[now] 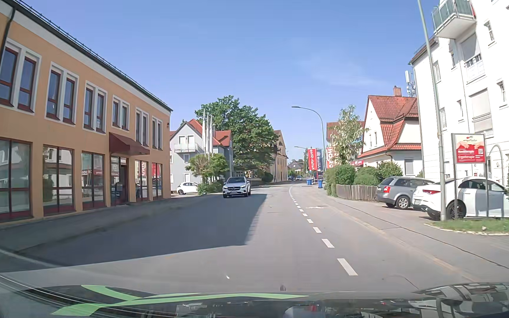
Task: Follow the waypoints while adhering to traffic rules and regulations
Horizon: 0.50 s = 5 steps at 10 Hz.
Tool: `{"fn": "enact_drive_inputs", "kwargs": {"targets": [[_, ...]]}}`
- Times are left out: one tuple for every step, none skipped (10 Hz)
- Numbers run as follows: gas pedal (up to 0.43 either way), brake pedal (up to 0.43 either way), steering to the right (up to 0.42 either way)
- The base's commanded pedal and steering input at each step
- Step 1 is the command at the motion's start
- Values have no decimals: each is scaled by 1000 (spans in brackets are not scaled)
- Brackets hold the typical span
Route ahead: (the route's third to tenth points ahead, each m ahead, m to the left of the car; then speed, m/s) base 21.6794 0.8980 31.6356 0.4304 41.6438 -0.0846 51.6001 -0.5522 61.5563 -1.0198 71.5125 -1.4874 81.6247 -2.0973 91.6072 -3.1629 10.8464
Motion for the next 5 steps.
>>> {"fn": "enact_drive_inputs", "kwargs": {"targets": [[67, 0, -4], [79, 0, -4], [87, 0, -4], [87, 0, -4], [87, 0, -4]]}}
